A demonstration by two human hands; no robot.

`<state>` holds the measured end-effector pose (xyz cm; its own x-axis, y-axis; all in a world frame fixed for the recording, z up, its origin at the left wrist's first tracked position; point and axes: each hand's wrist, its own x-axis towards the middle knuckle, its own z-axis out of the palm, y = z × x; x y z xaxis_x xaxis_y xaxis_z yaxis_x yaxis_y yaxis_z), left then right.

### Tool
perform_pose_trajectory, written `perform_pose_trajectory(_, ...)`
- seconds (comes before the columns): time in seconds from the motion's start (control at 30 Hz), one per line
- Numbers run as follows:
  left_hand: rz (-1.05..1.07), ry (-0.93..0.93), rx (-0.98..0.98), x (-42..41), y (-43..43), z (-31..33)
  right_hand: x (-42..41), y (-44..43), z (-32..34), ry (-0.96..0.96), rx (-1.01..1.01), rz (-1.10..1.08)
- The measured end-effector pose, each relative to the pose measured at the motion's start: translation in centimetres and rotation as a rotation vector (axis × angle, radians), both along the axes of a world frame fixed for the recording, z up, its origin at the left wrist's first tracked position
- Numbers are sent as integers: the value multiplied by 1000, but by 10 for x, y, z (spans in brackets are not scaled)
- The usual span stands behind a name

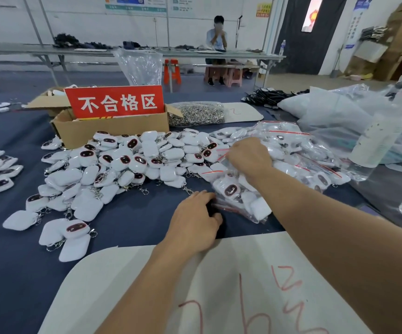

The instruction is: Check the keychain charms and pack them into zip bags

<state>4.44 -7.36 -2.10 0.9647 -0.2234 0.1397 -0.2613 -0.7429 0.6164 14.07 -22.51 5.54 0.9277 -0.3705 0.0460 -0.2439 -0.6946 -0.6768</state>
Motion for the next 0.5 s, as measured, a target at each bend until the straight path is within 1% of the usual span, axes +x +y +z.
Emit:
perform_pose_trajectory(0.07,9,-6,-12,-1,-1,0,-3,-4,11,-119,237,-96)
perform_pose_trajectory(0.13,26,9,-25,-1,-1,0,-7,-7,21,-234,498,-121)
perform_pose_trajectory(0.17,33,18,-32,-1,-1,0,-8,-8,26,-277,593,-125)
perform_pose_trajectory(0.23,36,23,-45,-1,-1,0,-10,-7,39,-332,711,-160)
perform_pose_trajectory(0.27,41,27,-59,-1,-1,0,-12,-5,45,-346,736,-176)
perform_pose_trajectory(0.3,57,34,-83,-2,-1,0,-14,-3,50,-368,747,-172)
perform_pose_trajectory(0.33,86,40,-120,-2,-1,1,-17,0,54,-412,714,-152)
perform_pose_trajectory(0.4,166,25,-253,-4,0,5,-29,4,59,-516,525,-47)
perform_pose_trajectory(0.43,214,8,-361,-6,1,10,-37,7,62,-539,426,39)
perform_pose_trajectory(0.5,302,-39,-642,-8,4,22,-51,17,60,-471,292,228)
